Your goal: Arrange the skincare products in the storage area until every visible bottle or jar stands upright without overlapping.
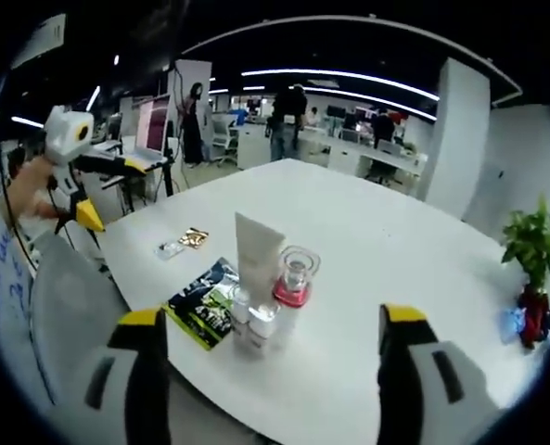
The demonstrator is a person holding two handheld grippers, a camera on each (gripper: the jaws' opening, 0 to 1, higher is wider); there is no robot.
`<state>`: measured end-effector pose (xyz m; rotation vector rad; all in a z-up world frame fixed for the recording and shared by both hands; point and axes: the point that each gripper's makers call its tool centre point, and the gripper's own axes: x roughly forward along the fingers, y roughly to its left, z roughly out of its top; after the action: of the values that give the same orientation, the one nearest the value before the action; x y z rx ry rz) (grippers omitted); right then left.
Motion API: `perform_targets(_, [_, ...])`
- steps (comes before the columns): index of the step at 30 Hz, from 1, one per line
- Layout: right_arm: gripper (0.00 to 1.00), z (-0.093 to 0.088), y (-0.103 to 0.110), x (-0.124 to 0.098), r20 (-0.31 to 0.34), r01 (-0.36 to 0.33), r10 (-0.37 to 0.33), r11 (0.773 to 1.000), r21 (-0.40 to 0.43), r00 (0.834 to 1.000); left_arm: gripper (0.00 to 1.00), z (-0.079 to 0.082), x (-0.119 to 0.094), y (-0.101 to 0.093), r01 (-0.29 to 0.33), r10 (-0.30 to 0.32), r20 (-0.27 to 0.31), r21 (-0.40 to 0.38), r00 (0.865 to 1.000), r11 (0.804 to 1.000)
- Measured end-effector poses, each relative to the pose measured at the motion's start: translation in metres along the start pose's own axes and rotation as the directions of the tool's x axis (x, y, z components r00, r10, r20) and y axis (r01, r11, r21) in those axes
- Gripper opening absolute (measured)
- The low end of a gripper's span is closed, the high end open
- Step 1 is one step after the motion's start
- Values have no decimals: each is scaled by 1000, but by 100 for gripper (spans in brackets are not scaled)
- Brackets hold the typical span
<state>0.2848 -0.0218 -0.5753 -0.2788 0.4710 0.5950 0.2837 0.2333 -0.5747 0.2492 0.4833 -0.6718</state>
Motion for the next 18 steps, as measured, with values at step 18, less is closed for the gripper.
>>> perform_targets(18, [99, -4, 1, 3, -13, -20, 20, 1000, 1, 1000, 97, -7, 5, 4, 28, -29, -31, -6, 999, 1000])
